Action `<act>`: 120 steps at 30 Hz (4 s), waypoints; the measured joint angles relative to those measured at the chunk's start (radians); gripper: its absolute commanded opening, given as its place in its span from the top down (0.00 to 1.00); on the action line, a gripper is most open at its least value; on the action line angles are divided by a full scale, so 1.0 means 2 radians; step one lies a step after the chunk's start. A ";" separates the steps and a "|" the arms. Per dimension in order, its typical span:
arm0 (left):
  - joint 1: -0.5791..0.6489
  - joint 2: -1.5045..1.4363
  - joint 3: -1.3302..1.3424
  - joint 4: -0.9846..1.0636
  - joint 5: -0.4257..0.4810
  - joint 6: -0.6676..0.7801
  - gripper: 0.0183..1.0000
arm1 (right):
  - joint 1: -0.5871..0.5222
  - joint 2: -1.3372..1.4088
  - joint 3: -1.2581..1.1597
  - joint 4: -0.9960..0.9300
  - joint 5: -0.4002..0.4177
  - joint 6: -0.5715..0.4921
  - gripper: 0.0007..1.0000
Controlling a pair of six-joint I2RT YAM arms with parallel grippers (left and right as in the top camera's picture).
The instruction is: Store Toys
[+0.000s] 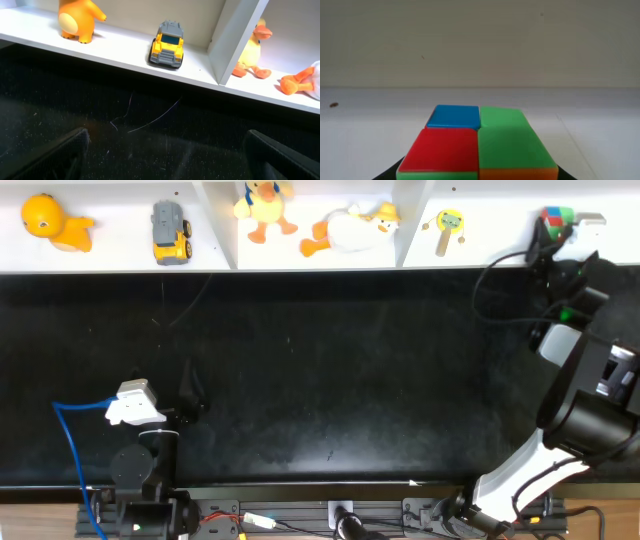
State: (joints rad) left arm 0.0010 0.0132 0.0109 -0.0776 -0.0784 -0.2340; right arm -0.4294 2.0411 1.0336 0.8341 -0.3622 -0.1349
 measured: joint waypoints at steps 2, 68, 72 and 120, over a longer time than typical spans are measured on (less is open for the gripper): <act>0.000 0.000 0.000 0.000 0.000 0.000 0.00 | 0.006 0.004 0.010 -0.013 -0.001 0.000 0.95; 0.000 0.000 0.000 0.000 0.000 0.000 0.00 | 0.088 -0.561 0.038 -0.864 0.091 -0.107 0.00; 0.000 0.000 0.000 0.000 0.000 0.000 0.00 | 0.089 -0.553 0.038 -0.864 0.091 -0.107 0.01; 0.000 0.000 0.000 0.000 0.000 0.000 0.00 | 0.279 -1.014 -0.500 -0.465 0.179 0.145 0.00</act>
State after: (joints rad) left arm 0.0010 0.0128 0.0109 -0.0780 -0.0784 -0.2337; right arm 0.1291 0.0128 0.0338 -0.0956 -0.0040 0.1555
